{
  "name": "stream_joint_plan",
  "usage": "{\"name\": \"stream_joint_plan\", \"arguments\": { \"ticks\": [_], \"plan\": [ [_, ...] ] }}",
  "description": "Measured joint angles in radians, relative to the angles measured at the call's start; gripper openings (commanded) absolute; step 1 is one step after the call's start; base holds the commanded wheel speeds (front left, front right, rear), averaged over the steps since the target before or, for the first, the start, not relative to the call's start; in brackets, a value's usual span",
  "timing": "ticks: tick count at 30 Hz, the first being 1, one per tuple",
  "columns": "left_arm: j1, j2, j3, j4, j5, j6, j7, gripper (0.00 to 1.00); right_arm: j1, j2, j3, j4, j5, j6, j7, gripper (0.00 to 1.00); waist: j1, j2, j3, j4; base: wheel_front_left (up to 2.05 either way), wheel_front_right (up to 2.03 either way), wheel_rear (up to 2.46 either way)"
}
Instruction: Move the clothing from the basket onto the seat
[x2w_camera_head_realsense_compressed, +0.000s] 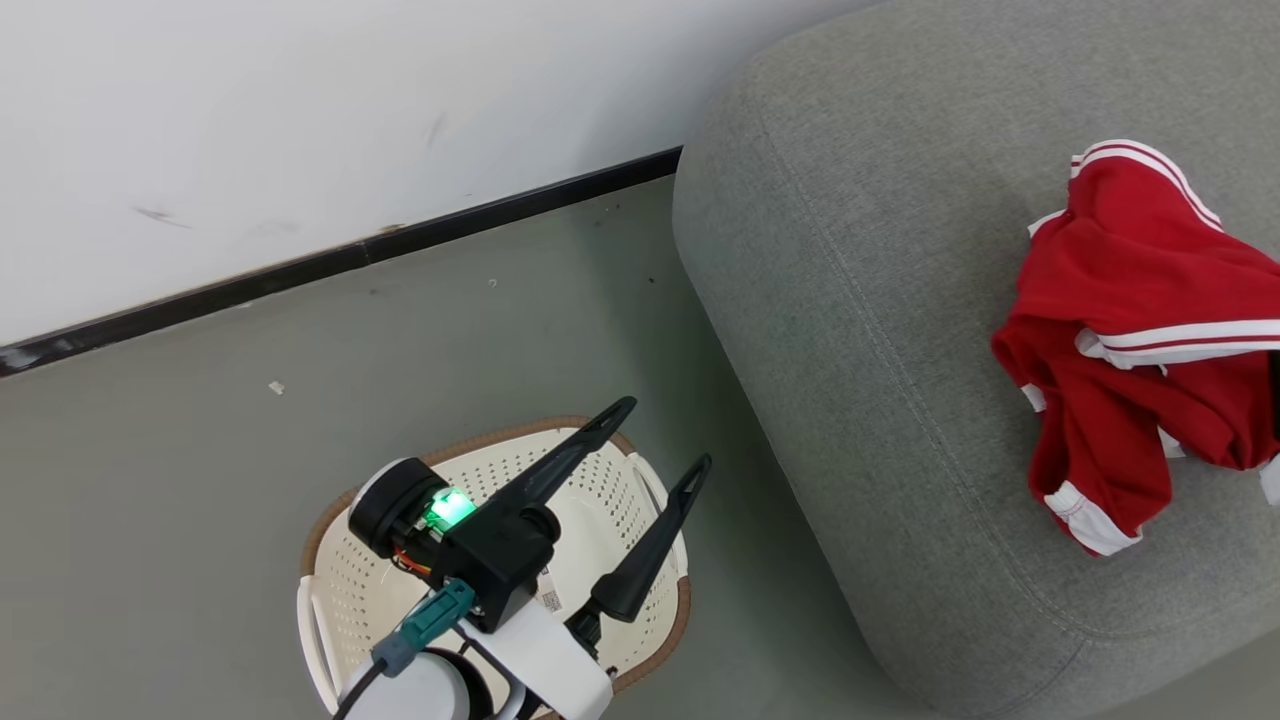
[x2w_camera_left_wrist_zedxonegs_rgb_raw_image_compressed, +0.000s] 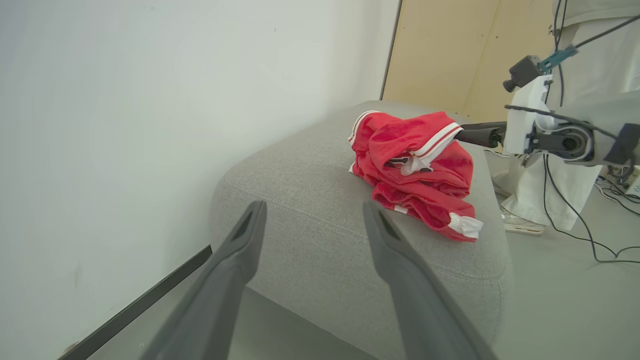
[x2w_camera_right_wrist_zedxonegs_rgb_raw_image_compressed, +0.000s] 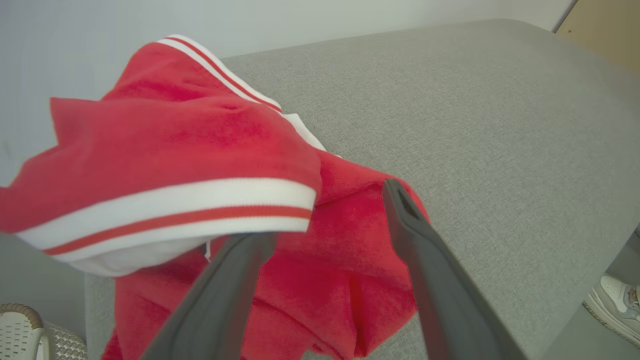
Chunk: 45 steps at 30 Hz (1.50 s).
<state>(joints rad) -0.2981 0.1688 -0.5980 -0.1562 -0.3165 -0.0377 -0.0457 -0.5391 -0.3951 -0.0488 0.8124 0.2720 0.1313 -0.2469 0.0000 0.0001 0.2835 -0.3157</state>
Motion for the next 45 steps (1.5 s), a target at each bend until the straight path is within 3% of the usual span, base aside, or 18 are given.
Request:
{"name": "stream_joint_plan", "arguments": {
  "ticks": [18, 26, 45],
  "plan": [
    [0.046, 0.028, 0.087, 0.032, -0.017, 0.047, -0.046, 1.0, 0.184, -0.026, -0.049, -0.199, 0.02, 0.0, -0.001, 1.0, 0.0, 0.0, -0.049, -0.049, 0.0, 0.0, 0.0],
    [0.071, 0.03, 0.126, 0.049, -0.018, 0.08, -0.077, 1.0, 0.19, -0.023, -0.069, -0.318, 0.011, 0.0, -0.001, 1.0, 0.0, 0.0, -0.079, -0.049, 0.0, 0.0, 0.0],
    [0.211, 0.06, 0.322, 0.114, -0.055, 0.219, -0.159, 1.0, 0.201, 0.109, 0.081, -0.548, -0.091, 0.0, -0.001, 1.0, 0.0, 0.0, -0.149, 0.053, 0.0, 0.0, 0.0]
  ]
}}
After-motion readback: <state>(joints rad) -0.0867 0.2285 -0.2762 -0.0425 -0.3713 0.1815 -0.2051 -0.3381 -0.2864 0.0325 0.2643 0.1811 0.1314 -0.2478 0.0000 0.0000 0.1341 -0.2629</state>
